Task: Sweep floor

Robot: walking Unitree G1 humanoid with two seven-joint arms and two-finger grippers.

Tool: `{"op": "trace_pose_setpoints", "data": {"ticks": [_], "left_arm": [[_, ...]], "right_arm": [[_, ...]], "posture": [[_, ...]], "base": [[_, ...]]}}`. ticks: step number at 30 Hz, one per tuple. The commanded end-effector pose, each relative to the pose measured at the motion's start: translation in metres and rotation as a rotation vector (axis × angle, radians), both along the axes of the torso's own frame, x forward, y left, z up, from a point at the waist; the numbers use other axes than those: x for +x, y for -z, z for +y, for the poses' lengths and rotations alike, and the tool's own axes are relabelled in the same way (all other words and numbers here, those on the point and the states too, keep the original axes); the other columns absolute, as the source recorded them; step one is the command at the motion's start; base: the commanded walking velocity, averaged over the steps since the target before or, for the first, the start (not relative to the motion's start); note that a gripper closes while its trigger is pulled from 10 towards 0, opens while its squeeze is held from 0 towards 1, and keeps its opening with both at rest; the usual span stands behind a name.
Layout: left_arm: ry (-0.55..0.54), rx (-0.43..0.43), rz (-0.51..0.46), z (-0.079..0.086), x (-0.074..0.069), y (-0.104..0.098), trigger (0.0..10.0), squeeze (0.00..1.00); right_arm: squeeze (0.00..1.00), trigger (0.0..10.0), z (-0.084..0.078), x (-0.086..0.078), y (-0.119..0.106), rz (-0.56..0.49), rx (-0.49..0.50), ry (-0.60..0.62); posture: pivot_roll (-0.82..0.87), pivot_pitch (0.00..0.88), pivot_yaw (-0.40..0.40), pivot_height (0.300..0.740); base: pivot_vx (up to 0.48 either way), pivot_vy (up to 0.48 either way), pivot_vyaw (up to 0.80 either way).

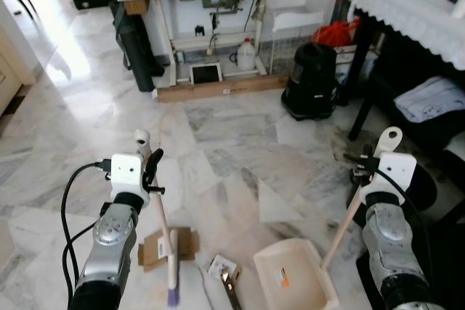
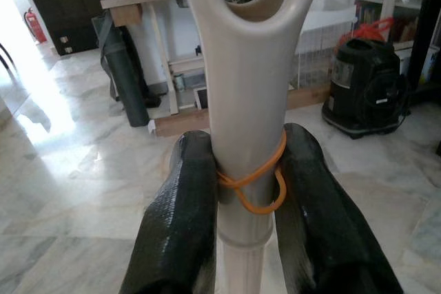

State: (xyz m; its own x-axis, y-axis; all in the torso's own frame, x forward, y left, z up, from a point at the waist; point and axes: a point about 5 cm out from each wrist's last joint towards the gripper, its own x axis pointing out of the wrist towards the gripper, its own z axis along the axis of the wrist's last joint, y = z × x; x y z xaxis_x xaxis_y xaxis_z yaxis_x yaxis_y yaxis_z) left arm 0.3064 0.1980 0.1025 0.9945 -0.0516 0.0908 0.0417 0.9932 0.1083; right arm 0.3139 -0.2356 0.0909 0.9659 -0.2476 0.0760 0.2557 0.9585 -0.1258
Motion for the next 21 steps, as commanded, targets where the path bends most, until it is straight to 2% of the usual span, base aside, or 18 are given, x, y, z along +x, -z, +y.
{"op": "trace_pose_setpoints", "data": {"ticks": [1, 6, 16, 21], "left_arm": [[-0.019, 0.034, -0.025, 0.012, 0.000, -0.009, 10.0, 0.00], [-0.041, 0.035, -0.009, 0.018, -0.003, -0.003, 10.0, 0.00], [0.006, 0.027, -0.004, 0.013, -0.001, -0.008, 10.0, 0.00], [0.018, -0.041, 0.026, 0.014, -0.001, -0.008, 10.0, 0.00]], "right_arm": [[0.00, 10.0, 0.006, 0.006, -0.008, -0.041, -0.001, -0.016], [0.00, 10.0, 0.010, 0.004, -0.002, -0.019, 0.006, -0.022], [0.00, 10.0, 0.016, -0.002, 0.015, 0.029, 0.017, -0.020], [0.00, 10.0, 0.021, -0.007, 0.026, 0.062, 0.023, -0.018]], "posture": [[0.04, 0.000, 0.069, 0.740], [0.05, 0.000, 0.053, 0.740], [0.07, 0.000, 0.087, 0.740], [0.08, 0.000, 0.097, 0.740]], "base": [[0.000, 0.000, 0.00], [0.000, 0.000, 0.00], [0.000, 0.000, 0.00], [0.000, 0.000, 0.00]]}}
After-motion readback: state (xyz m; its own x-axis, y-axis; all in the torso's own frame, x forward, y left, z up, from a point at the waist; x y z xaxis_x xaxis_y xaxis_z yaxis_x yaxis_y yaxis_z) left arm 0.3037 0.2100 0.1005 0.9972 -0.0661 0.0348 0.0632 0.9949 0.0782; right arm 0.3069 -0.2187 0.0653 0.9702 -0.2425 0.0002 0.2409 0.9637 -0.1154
